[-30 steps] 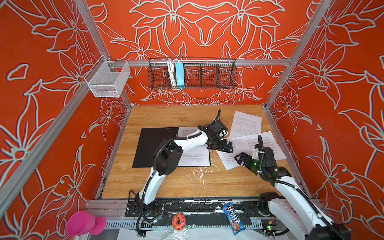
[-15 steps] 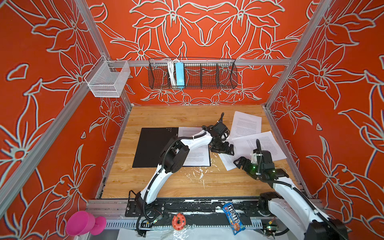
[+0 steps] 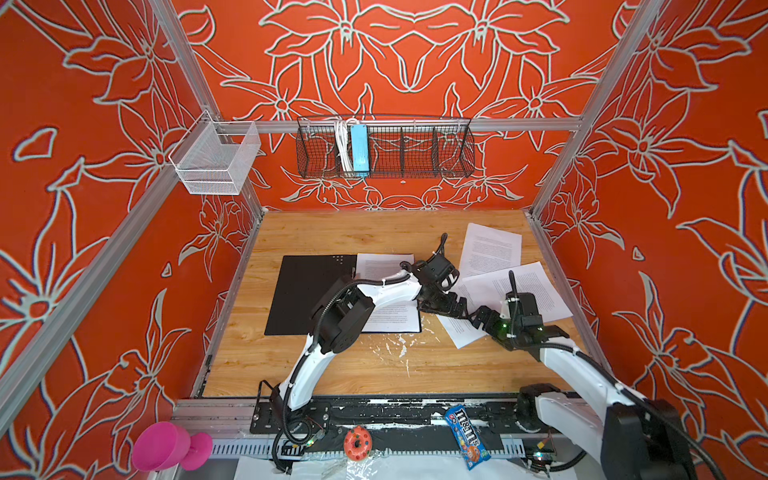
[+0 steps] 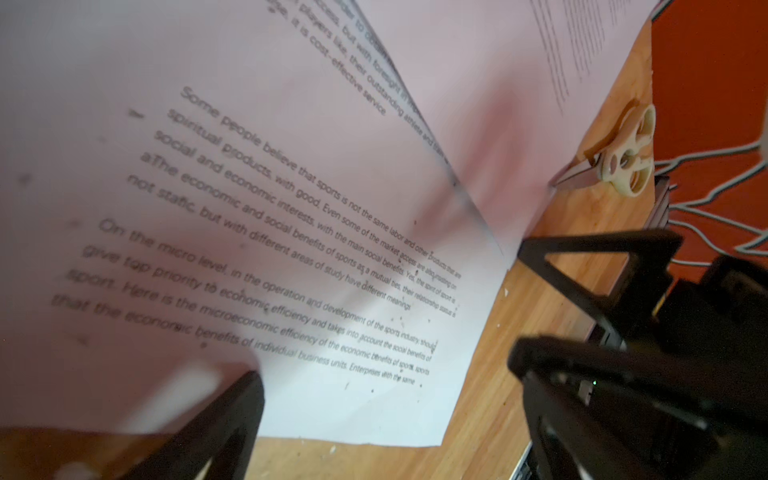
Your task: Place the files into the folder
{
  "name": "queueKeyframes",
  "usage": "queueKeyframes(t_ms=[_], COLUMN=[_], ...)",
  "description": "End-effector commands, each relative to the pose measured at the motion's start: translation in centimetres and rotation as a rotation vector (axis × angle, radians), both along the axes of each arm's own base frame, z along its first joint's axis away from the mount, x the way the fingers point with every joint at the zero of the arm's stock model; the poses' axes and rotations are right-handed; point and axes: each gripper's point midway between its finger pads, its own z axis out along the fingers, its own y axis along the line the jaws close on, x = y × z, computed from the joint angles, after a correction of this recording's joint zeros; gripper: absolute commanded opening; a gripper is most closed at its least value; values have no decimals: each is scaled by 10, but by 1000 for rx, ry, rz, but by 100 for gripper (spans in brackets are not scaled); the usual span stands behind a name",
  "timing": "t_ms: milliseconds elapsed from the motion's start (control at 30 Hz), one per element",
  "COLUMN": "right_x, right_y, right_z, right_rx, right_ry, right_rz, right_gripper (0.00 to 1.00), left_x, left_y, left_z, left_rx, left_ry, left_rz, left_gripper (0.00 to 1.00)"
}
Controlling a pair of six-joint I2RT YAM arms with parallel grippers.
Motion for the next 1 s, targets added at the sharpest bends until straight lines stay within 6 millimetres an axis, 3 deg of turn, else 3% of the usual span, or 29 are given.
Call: queueKeyframes(t_ms=[0,167,400,567,667,800,967], right_x=[6,27,57,66,61,35,6], right_y=[-17,-18,-22,-27,-21,-23,-14], right_z=[-11,-12,2,13,27,31,21], right_rx=[-67,-66,-110,-146,-116,-98,-17], right_ry=[47,54,43,57,9,2,19], right_rz=[-79,-103,-89,-56,-38,-57,-62], right_gripper=[97,97,97,98,98,98,98], left_x=[-53,-67,-72,-74,-72,-60,-48], left_y=[22,23,25,9,-11,-26,-22], left_z=[-48,-55,-59,-41,-11,29,46], left_rx=[144,150,153,68,-34,-157,-196], left_ry=[152,169,175,192,197,184,167], left_rz=[-23,-32,-34,-73,-118,-117,-100], left_gripper=[98,98,98,98,98,98,98])
